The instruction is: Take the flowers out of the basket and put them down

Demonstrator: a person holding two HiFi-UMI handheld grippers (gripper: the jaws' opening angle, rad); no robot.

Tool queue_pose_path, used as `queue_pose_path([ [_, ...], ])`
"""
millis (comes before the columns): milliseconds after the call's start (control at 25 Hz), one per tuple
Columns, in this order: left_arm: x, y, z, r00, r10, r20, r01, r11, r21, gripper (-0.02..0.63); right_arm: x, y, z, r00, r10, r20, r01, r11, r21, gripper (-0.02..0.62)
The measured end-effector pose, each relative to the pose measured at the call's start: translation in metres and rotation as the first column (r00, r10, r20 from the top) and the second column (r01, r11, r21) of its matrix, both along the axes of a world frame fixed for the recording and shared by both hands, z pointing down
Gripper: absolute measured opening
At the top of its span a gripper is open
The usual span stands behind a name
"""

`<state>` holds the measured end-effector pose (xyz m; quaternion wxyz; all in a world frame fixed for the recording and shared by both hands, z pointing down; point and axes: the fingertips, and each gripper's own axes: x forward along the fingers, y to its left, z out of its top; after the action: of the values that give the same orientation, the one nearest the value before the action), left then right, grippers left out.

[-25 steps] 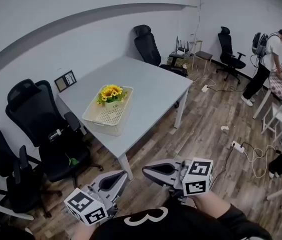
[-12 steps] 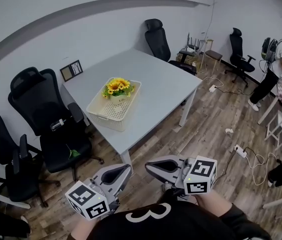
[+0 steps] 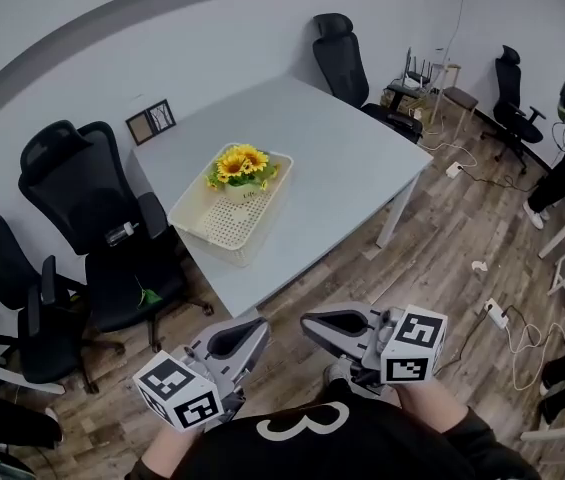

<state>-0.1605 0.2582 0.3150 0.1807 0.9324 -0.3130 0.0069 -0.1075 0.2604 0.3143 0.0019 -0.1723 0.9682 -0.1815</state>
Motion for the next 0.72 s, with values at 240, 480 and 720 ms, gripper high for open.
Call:
queue_pose_path([
  [240,0.052,-0.061,0.004,1.0,-0.023,-0.004,0.023,0.999,-0.032,0.012,0.043,-0.062,-0.005,0.998,-0.057,0.023,0.057,0.998,-0.004,0.006],
  [480,0.1,-0.117,0.007,1.0,-0.018,-0.002,0.018,0.999,-0.046,0.012,0.086,-0.119,-0.016,0.998,-0.055,0.024,0.055,0.998,0.02,0.006],
  [720,0.136,-0.153,-0.007,0.998,-0.057,-0.031,0.056,0.998,-0.02,0.012,0.129,-0.156,-0.021,0.999,-0.033,0.025,0.032,0.999,0.028,0.006],
])
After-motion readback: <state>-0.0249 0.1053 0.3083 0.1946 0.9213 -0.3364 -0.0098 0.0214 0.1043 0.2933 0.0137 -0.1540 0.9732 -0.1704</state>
